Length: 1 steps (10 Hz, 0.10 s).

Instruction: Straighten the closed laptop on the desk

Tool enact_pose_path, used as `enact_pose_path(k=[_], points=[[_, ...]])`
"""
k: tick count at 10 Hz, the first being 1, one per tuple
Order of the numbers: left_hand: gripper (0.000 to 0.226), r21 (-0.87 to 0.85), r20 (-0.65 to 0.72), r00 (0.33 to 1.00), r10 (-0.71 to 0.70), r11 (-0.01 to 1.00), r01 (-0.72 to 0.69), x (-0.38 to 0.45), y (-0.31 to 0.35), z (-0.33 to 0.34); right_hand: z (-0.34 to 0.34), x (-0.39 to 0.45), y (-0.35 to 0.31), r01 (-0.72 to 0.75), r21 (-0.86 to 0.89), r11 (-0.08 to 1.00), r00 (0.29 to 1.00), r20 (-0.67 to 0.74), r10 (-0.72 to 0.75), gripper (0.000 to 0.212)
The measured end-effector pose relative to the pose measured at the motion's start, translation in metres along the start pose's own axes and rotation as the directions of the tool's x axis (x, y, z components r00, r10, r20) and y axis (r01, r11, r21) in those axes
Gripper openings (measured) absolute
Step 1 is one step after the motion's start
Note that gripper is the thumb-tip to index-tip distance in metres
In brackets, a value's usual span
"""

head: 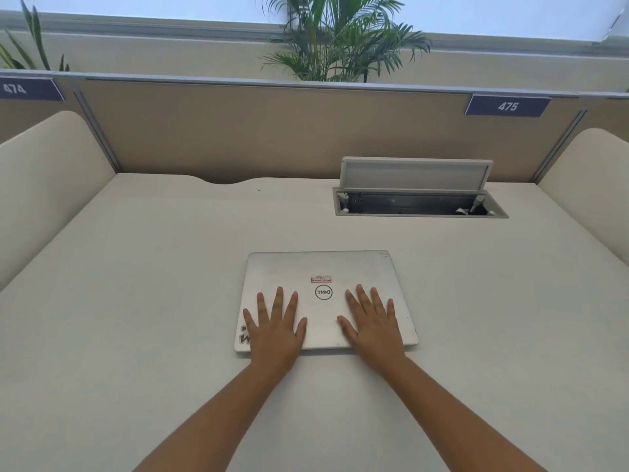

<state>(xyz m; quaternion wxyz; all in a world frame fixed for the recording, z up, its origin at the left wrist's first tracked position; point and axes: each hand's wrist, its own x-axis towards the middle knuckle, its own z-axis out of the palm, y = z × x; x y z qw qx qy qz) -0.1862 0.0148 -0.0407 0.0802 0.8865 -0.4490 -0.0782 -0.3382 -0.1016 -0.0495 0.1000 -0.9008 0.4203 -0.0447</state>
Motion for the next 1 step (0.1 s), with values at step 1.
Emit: enact_pose_path(k=[1], points=[[0.066,-0.021,-0.028,0.998,0.058,0.998,-0.059,0.0027,-0.0021,-0.0084,-0.0086,0.0021,-0.0013,0.015,0.016,1.000,0.999,-0.047,-0.014,0.072]])
